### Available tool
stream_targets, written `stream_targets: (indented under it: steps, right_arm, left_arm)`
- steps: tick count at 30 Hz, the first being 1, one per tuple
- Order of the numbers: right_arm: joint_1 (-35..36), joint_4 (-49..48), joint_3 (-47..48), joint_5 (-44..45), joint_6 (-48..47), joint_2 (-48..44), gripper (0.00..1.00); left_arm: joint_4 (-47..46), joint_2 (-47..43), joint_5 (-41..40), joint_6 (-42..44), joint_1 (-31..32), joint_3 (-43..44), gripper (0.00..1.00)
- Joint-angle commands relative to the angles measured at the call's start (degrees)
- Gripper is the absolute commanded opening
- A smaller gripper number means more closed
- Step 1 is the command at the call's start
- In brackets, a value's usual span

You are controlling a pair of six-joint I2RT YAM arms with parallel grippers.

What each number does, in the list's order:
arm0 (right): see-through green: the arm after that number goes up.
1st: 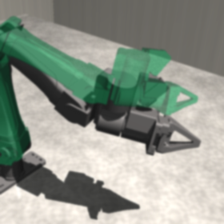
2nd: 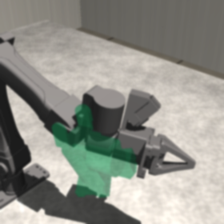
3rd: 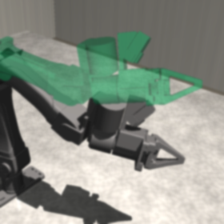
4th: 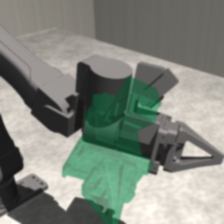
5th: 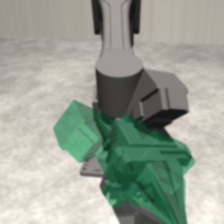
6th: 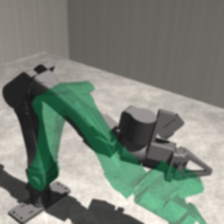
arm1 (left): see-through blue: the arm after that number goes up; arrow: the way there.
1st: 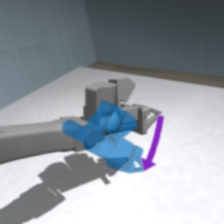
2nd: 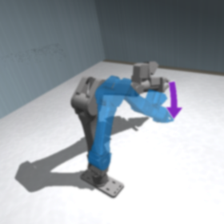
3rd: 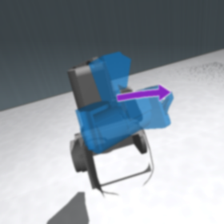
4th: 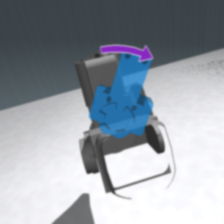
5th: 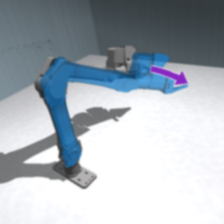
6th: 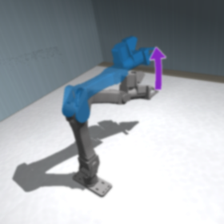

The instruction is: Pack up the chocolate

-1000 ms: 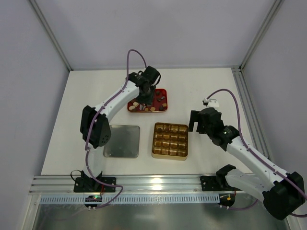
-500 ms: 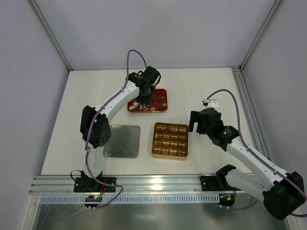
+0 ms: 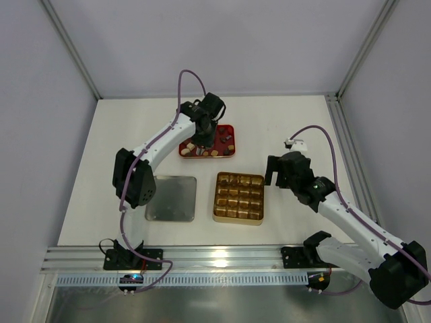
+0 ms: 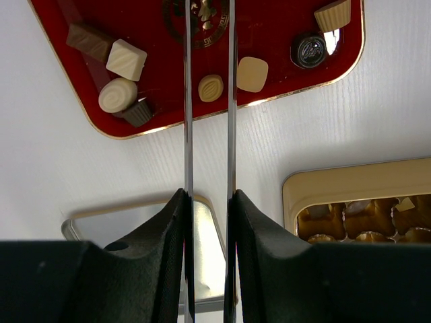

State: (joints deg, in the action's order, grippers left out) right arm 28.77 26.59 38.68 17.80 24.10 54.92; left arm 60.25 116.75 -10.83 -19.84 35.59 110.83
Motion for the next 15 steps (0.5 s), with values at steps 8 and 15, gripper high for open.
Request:
stream_targets:
  steps: [8,15]
  right_arm:
    - [-0.1,-1.4,0.0,0.2,0.2,-0.9,1.00]
    - [0.0,-1.3,-0.2,0.2,0.3,-1.2,1.00]
  left_arm:
    - [-0.2,-2.4,-0.2,0.6,-0.3,1.9,0.32]
    - [1.1,-3.0,0.0,0.5,-0.4,2.0,0.36]
